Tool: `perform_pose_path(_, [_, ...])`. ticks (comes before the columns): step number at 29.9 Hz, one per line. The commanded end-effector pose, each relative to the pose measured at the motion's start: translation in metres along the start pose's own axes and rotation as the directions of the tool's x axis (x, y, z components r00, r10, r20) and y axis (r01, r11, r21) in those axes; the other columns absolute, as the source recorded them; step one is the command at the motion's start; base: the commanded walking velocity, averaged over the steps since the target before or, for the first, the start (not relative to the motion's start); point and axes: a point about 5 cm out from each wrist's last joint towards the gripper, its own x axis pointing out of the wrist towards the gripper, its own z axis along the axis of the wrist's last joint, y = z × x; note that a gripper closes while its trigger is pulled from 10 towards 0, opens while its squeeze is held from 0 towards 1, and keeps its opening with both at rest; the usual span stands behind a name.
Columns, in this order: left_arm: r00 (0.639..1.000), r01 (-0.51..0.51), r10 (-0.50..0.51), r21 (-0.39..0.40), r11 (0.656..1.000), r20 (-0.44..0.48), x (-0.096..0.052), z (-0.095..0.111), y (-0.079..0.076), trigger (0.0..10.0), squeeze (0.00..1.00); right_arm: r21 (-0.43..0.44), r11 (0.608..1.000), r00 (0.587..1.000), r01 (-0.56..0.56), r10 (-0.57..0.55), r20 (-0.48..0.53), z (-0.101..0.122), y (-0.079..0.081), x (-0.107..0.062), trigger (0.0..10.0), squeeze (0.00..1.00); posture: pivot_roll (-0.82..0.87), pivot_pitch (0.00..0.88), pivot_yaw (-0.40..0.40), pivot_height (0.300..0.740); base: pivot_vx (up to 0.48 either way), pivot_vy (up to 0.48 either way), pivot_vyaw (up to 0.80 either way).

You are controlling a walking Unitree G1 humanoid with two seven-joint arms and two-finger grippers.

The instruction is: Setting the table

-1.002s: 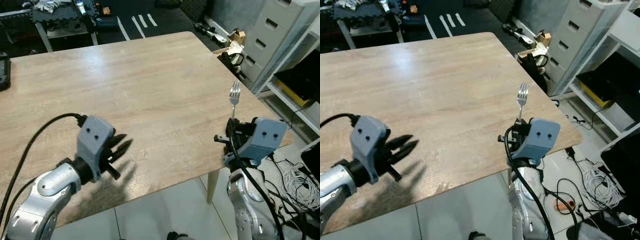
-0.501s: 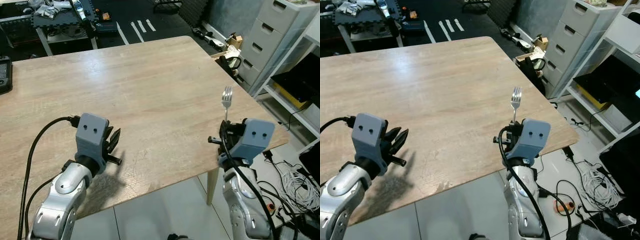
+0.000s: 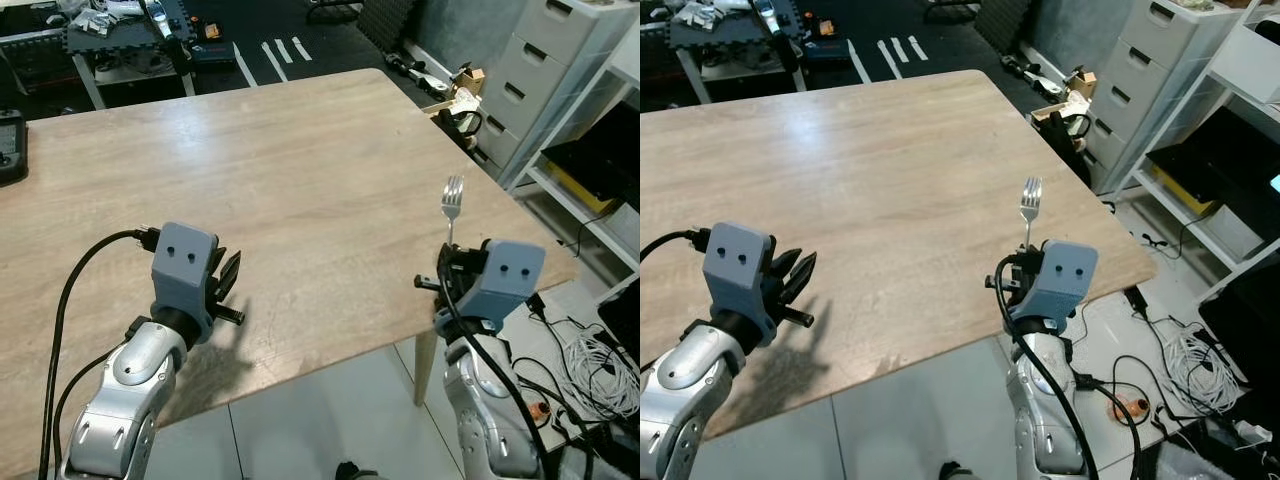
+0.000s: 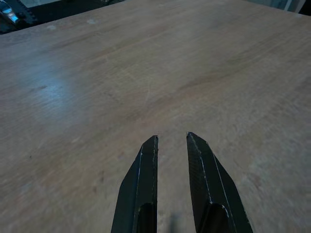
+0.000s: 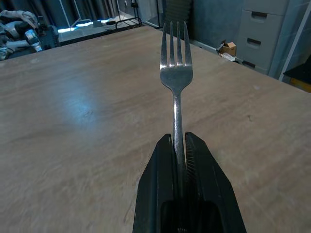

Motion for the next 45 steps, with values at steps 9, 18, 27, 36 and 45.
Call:
perform_pose_path(9, [1.000,-0.001,0.001,-0.004,1.000,-0.018,0.0014,-0.0053,-0.0009,10.0,0.00,-0.001,1.000,1.000,0.012,-0.012,-0.010,-0.0051,-0.0014,-0.0012,10.0,0.00,0.02,0.065,0.048,0.740,-0.264,0.000,0.00])
perform_pose_path(18, [1.000,0.003,-0.003,-0.003,1.000,-0.015,0.0020,-0.0047,-0.0017,10.0,0.00,-0.004,1.000,1.000,0.016,-0.016,-0.012,-0.0064,-0.0021,-0.0017,10.0,0.00,0.02,0.065,0.050,0.740,-0.262,0.000,0.00])
perform_pose_path(27, [1.000,0.003,-0.003,-0.004,1.000,-0.012,0.0026,-0.0045,-0.0020,10.0,0.00,-0.005,1.000,1.000,0.015,-0.015,-0.012,-0.0075,-0.0021,-0.0016,10.0,0.00,0.02,0.061,0.050,0.740,-0.262,0.000,0.00])
perform_pose_path(36, [1.000,0.007,-0.007,-0.005,1.000,-0.010,0.0031,-0.0047,-0.0031,10.0,0.00,-0.008,1.000,1.000,0.013,-0.013,-0.013,-0.0082,-0.0017,-0.0022,10.0,0.00,0.01,0.059,0.052,0.740,-0.262,0.000,0.00])
perform_pose_path(45, [1.000,0.010,-0.010,-0.006,1.000,-0.007,0.0041,-0.0046,-0.0041,10.0,0.00,-0.011,1.000,1.000,0.011,-0.011,-0.013,-0.0090,-0.0021,-0.0020,10.0,0.00,0.01,0.057,0.050,0.740,-0.261,0.000,0.00])
